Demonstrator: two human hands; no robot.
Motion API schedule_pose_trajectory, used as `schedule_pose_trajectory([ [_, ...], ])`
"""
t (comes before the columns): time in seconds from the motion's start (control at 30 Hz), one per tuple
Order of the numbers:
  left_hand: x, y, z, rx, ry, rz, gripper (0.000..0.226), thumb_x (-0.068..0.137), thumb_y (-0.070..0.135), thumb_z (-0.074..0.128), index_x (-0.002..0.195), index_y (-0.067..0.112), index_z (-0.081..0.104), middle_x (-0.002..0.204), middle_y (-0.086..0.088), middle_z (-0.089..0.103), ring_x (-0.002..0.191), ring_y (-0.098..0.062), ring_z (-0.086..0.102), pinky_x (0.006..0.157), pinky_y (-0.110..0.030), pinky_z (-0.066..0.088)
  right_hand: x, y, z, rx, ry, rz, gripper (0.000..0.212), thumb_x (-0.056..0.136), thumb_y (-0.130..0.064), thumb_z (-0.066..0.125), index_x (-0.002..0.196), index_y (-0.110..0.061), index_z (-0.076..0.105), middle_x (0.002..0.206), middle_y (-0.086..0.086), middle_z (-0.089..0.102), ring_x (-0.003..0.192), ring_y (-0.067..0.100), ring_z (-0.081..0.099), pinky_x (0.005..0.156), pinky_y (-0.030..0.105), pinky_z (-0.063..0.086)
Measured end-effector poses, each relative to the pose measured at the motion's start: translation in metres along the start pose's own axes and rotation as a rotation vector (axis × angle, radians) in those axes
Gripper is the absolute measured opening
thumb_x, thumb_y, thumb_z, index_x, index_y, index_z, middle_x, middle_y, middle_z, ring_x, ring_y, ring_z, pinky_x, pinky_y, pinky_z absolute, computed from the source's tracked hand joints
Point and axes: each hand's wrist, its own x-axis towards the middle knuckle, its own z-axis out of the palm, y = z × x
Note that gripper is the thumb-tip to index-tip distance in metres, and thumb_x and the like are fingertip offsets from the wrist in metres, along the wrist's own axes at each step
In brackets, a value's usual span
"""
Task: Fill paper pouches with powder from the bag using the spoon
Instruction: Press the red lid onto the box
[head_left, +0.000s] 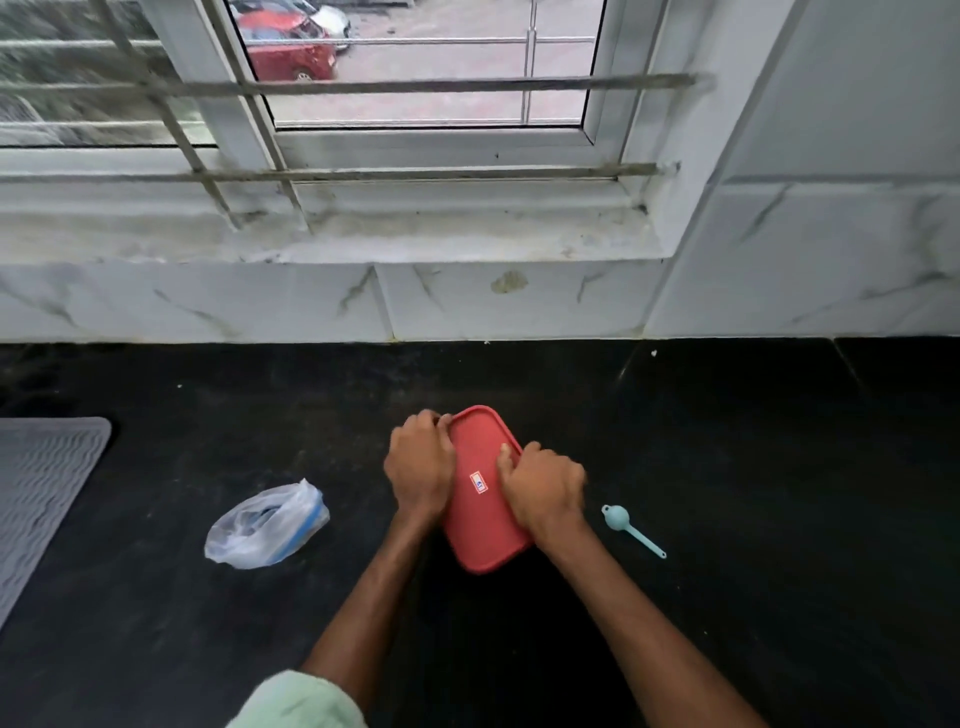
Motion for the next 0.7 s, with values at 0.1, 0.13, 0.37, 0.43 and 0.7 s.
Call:
schedule_pose_trajectory([
  [0.1,-0.002,-0.004,0.014,-0.064,0.015,-0.015,0.031,0.103,0.027,0.04,0.105,0.006,0.063,0.108,-0.014,0.063,0.1,-0.031,0.052,0.085,-0.042,0.04,-0.003,-0.004,0.006,0.251,-0.009,-0.015,0.042,0.101,-0.042,0.029,0.112,-0.01,0.054,0.116,0.014,0.064,0.107,0.035,0.06,0.086,0.042,0.046],
  [0.13,-0.001,-0.009,0.017,-0.053,0.009,0.007,0.03,0.103,0.026,0.04,0.104,0.005,0.063,0.108,-0.015,0.061,0.099,-0.032,0.052,0.086,-0.042,0.04,-0.004,-0.004,0.008,0.332,-0.021,-0.013,0.039,0.102,-0.042,0.029,0.111,-0.012,0.052,0.113,0.015,0.064,0.105,0.036,0.061,0.086,0.044,0.046],
  [0.37,0.003,-0.016,0.022,-0.15,0.05,0.039,0.025,0.102,0.026,0.044,0.096,0.008,0.06,0.099,-0.008,0.058,0.095,-0.026,0.051,0.083,-0.045,0.045,-0.01,0.0,0.021,0.341,0.147,-0.004,0.047,0.105,-0.046,0.022,0.098,-0.014,0.056,0.09,0.013,0.071,0.088,0.038,0.067,0.075,0.044,0.049],
  [0.43,0.002,-0.015,0.022,-0.087,0.072,0.054,0.023,0.102,0.026,0.044,0.095,0.01,0.06,0.098,-0.006,0.058,0.093,-0.025,0.052,0.081,-0.045,0.045,-0.011,-0.002,0.022,0.301,0.173,0.008,0.046,0.105,-0.045,0.024,0.096,-0.014,0.057,0.088,0.013,0.071,0.085,0.038,0.068,0.073,0.044,0.049],
  [0.7,-0.011,0.003,0.003,0.291,-0.165,0.464,0.069,0.091,0.021,0.047,0.155,0.023,0.021,0.164,0.002,0.015,0.151,-0.021,0.013,0.119,-0.055,0.011,0.01,0.003,0.001,0.281,0.173,-0.259,0.041,0.105,-0.043,0.028,0.099,-0.015,0.058,0.091,0.014,0.071,0.086,0.038,0.068,0.074,0.044,0.051],
])
